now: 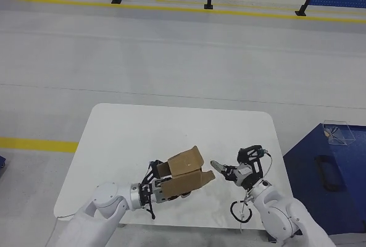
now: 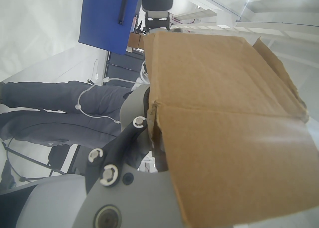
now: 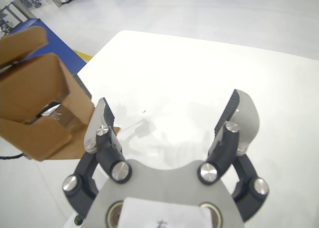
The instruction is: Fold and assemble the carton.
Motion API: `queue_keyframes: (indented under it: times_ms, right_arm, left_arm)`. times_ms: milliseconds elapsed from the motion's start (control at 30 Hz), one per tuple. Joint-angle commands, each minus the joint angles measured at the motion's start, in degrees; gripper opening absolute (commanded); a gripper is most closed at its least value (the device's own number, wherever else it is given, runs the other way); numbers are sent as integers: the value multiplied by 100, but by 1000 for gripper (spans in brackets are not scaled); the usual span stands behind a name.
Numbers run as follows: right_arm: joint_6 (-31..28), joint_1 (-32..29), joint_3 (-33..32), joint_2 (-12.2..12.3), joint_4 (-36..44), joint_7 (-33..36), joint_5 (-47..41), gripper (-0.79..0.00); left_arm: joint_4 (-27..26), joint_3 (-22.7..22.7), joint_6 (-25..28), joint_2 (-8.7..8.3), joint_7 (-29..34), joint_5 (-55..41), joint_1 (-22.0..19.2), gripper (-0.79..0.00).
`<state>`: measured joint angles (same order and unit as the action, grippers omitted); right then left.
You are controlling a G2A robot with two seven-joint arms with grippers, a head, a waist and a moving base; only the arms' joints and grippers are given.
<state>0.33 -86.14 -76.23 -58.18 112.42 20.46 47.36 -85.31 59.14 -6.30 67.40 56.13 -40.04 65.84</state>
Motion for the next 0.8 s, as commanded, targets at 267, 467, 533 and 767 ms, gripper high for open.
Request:
queue_keyframes:
  times_ms: [267, 467, 533, 767]
  right_arm:
    - [-1125, 336, 249, -50, -643, 1257, -1689, 0]
    - [-1511, 302, -93, -23, -609, 1382, -2407, 0]
    - [-1558, 267, -188, -12, -561, 1393, -2479, 0]
    - [-1695, 127, -422, 1, -407, 1189, -2649, 0]
  left_arm:
    - [80, -32, -73, 25, 68, -121, -101, -785]
    - [113, -124, -44, 50, 5, -52, -126, -785]
    - [134, -144, -32, 56, 7, -42, -130, -785]
    - [134, -162, 12, 56, 38, 9, -75, -785]
